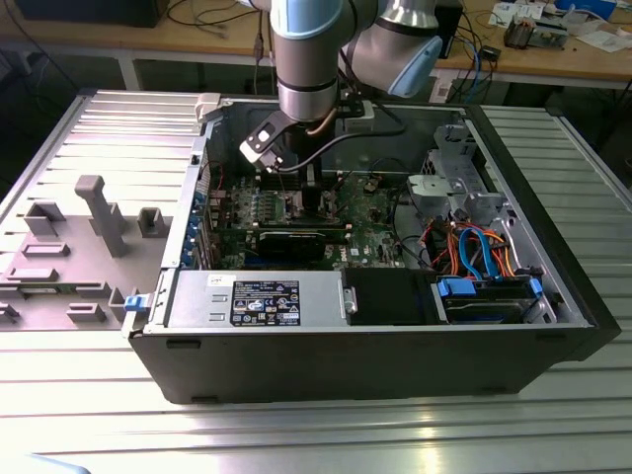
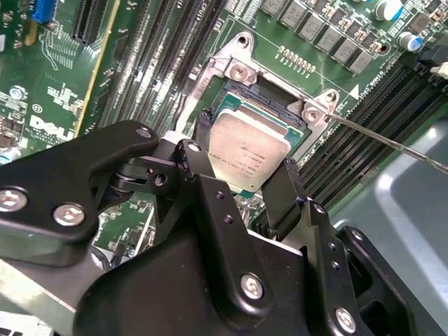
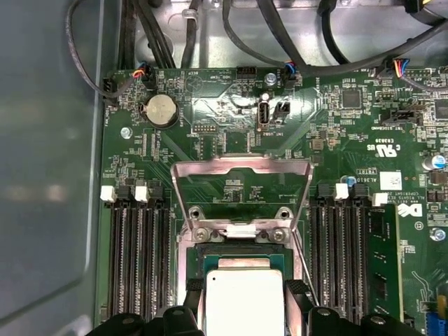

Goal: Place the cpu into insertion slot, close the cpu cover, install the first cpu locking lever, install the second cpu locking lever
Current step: 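Place the cpu into insertion slot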

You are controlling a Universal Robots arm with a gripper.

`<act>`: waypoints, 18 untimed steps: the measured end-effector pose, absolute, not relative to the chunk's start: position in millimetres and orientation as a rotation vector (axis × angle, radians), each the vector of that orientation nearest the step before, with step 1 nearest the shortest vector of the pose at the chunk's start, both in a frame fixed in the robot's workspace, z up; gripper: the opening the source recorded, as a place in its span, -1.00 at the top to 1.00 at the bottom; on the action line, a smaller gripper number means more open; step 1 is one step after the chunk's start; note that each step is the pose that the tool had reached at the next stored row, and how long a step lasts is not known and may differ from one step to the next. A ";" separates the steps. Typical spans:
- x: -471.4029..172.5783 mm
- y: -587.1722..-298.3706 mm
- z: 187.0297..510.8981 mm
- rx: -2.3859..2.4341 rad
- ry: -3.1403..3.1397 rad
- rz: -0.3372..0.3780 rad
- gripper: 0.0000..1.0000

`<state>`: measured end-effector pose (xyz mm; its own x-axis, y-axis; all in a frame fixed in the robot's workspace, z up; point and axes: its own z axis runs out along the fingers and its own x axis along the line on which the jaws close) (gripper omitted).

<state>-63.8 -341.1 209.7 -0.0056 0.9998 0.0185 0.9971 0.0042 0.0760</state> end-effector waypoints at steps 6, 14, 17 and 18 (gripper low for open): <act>-63.7 -340.1 202.8 2.189 2.197 0.099 -0.08; -63.3 -335.7 200.5 2.190 2.195 0.095 -0.08; -63.3 -335.5 200.8 2.190 2.195 0.094 -0.08; -63.3 -335.3 200.8 2.190 2.194 0.093 -0.08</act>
